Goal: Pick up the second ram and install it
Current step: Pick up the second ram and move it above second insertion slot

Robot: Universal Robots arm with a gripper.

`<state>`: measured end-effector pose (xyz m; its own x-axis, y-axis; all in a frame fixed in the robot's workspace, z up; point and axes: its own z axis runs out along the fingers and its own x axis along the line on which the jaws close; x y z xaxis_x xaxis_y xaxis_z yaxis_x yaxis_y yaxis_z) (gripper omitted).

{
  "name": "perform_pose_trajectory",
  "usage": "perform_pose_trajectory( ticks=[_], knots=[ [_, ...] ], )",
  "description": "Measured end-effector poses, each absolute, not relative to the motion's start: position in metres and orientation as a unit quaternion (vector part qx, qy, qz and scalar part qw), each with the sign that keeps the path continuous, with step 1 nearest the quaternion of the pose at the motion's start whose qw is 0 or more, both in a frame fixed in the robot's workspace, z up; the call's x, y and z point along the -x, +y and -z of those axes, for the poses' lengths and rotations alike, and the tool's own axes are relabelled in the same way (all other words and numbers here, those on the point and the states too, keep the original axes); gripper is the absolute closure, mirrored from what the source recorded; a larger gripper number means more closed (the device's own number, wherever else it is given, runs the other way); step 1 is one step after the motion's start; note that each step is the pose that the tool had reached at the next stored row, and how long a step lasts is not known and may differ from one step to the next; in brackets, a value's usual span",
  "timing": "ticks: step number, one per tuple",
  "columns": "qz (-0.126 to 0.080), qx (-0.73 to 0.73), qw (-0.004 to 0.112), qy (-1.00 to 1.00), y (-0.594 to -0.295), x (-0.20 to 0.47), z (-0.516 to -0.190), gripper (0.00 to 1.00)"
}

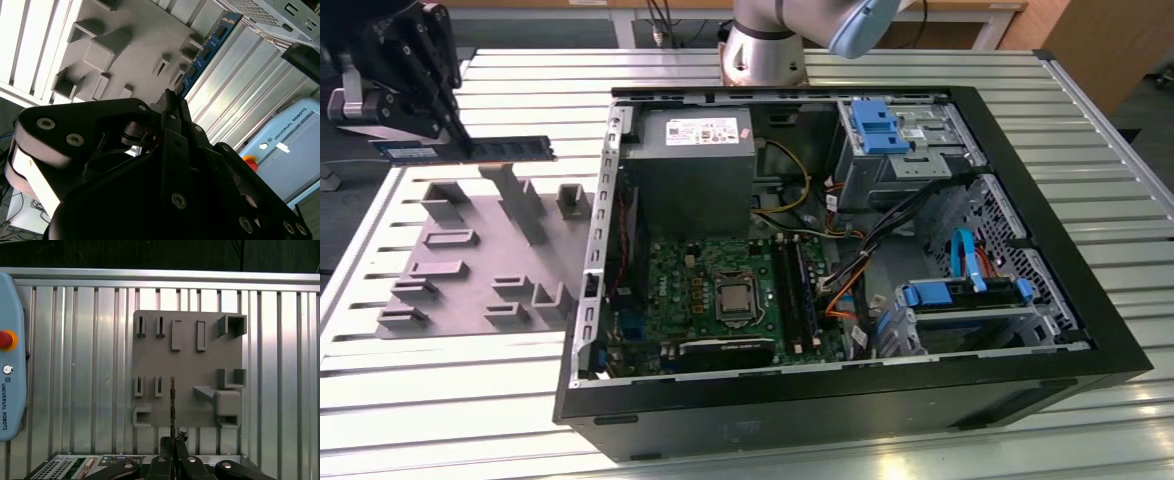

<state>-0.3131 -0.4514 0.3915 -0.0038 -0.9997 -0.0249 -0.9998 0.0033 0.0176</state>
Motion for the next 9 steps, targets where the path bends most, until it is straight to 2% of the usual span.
perform_pose_trajectory(
  ticks=[9],
  knots=[
    [-0.015,0.706,0.003,0.708,-0.4514,0.3108,-0.3915,0.86]
  ],
)
